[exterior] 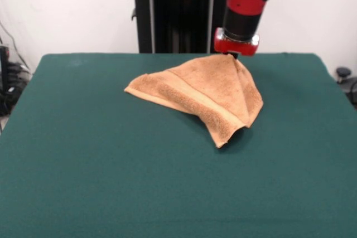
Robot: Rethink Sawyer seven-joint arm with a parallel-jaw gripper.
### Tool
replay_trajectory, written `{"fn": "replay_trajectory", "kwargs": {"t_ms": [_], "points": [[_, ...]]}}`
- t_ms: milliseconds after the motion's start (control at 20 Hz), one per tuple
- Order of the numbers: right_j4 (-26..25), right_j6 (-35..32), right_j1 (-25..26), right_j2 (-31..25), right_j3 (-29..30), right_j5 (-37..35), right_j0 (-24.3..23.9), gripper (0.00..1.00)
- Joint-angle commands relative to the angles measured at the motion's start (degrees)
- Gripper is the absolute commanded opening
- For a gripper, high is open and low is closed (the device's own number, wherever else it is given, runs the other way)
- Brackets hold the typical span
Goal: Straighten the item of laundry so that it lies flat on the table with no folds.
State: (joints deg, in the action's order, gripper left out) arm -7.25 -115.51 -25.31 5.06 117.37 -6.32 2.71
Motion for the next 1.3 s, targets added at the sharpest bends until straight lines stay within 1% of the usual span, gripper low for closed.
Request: {"fn": "replay_trajectory", "kwargs": {"t_ms": [50,150,250,400,600,800,950,1100,1300], "points": [[0.68,-7.78,7.74,-0.82,-7.67,7.48,0.00,0.00],[0.70,-7.37,6.85,-1.10,-7.11,5.59,-0.29,0.00],[0.93,-6.85,5.09,-1.27,-6.04,2.21,-0.51,0.00],[1.36,-7.09,1.93,-0.99,-3.22,-1.26,-0.34,0.00],[2.02,-6.70,-3.65,0.33,-0.40,-8.61,0.65,0.00],[2.11,-6.94,-8.02,1.73,1.78,-13.19,1.66,0.00],[2.37,-8.02,-11.13,3.20,3.05,-16.76,3.40,0.00],[2.59,-8.27,-13.42,3.88,3.22,-21.15,4.20,0.00],[2.65,-8.49,-15.06,3.98,3.81,-23.93,4.15,0.00]]}}
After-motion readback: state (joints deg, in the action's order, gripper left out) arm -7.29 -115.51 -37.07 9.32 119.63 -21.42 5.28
